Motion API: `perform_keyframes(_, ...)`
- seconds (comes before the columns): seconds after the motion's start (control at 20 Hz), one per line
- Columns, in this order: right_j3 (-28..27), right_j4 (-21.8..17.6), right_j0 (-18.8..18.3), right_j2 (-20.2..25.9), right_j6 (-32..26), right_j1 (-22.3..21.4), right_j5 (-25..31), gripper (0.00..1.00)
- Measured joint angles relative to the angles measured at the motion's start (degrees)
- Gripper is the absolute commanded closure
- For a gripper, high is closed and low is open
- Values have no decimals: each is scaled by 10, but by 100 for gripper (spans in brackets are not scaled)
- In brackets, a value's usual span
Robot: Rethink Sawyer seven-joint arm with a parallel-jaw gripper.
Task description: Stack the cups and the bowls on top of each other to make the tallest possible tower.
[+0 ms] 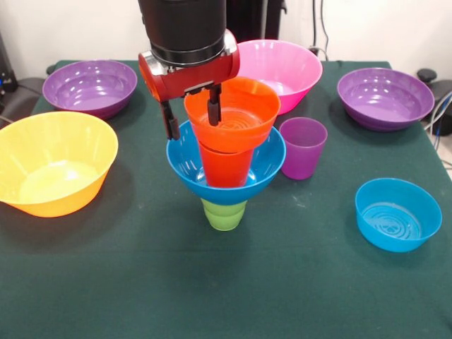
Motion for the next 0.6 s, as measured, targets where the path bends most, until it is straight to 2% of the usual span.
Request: perform_keyframes(0.6,0,0,9,-15,0,-1,0,0)
